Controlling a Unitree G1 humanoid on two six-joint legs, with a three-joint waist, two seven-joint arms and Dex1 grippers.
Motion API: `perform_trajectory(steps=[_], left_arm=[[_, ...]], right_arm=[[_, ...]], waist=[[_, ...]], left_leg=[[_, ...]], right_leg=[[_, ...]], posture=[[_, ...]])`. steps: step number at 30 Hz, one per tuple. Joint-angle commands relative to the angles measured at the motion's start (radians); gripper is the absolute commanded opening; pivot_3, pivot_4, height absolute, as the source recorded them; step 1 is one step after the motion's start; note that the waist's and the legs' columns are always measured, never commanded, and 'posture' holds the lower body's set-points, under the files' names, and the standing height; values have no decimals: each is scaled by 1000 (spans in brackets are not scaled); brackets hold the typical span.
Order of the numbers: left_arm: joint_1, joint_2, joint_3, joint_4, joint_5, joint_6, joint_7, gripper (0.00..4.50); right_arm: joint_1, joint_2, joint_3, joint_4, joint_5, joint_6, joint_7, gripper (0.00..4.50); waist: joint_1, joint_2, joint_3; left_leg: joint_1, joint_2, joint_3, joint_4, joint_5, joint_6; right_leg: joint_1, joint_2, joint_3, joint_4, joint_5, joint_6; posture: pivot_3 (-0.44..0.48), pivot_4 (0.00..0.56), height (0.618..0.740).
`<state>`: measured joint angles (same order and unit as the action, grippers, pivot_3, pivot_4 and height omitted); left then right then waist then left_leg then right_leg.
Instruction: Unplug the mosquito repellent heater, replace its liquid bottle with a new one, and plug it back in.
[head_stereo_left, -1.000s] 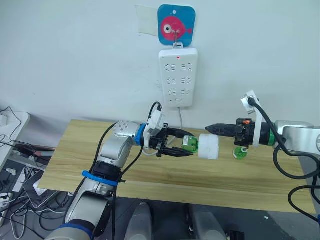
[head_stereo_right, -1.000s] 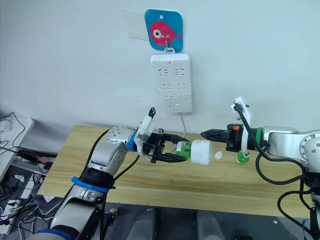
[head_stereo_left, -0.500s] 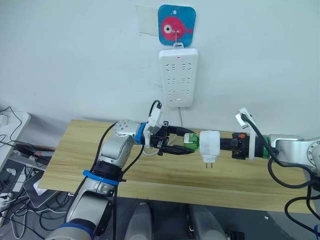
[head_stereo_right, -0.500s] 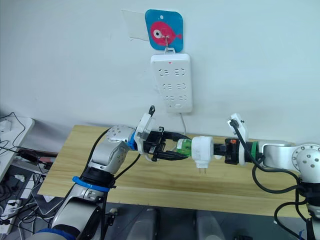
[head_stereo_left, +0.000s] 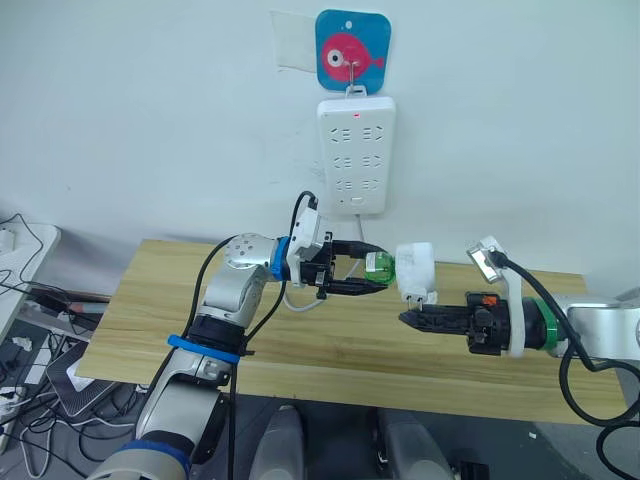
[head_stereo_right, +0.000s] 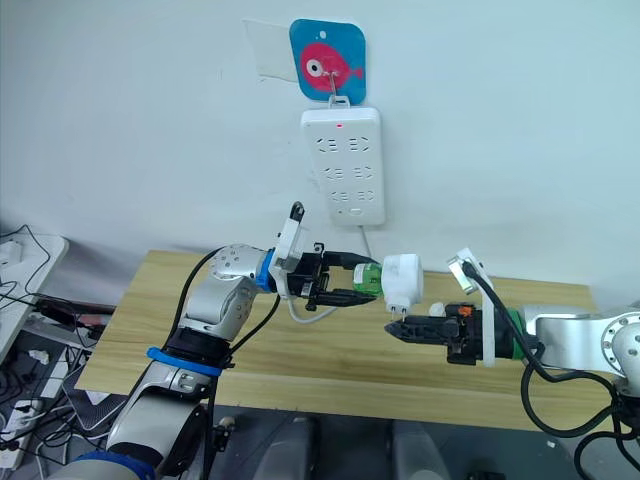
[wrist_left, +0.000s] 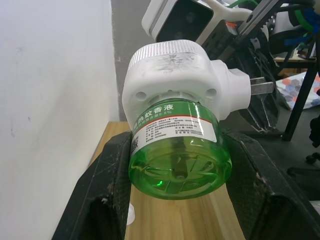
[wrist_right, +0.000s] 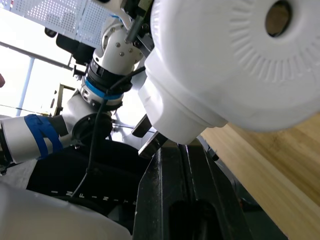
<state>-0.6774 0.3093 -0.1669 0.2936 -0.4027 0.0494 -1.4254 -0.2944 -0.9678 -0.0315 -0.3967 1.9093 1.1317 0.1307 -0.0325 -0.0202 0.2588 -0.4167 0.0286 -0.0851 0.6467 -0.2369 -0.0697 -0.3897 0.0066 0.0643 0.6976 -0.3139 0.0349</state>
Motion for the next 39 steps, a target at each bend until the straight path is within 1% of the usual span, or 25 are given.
perform_trajectory(steps=[1,11,14,17,22,33,37,39], left_arm=[[0,4,-32,1,37,-33,-17,2234],[20,27,-58,-10,48,-42,-46,2234],[22,26,-55,-17,43,-32,-41,2234],[21,27,-53,-18,41,-29,-38,2234],[28,32,-58,-31,36,-20,-41,2234],[41,44,-68,-48,35,-9,-54,2234],[43,43,-68,-52,33,-5,-56,2234],[44,45,-70,-54,31,0,-63,2234]], right_arm=[[-33,25,-41,-29,63,-66,41,22],[-71,74,-72,-3,63,-77,82,22],[-58,47,-68,-20,63,-66,87,22],[-49,44,-64,-20,63,-77,70,22],[-84,78,-66,15,63,-97,25,22],[-120,130,-90,36,63,-87,-6,22],[-117,146,-94,39,63,-100,-40,22],[-134,172,-102,60,63,-121,-92,22]], waist=[[0,0,0],[0,0,0],[0,0,0],[0,0,0],[-1,0,0],[0,0,0],[0,0,0],[-1,0,0]], left_leg=[[0,0,0,0,0,0],[0,0,0,0,0,0],[0,0,0,0,0,0],[0,0,0,0,0,0],[0,0,0,0,0,0],[0,0,0,0,0,0],[0,0,0,0,0,0],[0,0,0,0,0,0]], right_leg=[[0,0,0,0,0,0],[0,0,0,0,0,0],[0,0,0,0,0,0],[0,0,0,0,0,0],[0,0,0,0,0,0],[0,0,0,0,0,0],[0,0,0,0,0,0],[0,0,0,0,0,0]], posture=[[-8,214,740],[-11,214,740],[-9,216,740],[-9,219,740],[-10,223,740],[-11,226,740],[-12,227,740],[-13,228,740]])
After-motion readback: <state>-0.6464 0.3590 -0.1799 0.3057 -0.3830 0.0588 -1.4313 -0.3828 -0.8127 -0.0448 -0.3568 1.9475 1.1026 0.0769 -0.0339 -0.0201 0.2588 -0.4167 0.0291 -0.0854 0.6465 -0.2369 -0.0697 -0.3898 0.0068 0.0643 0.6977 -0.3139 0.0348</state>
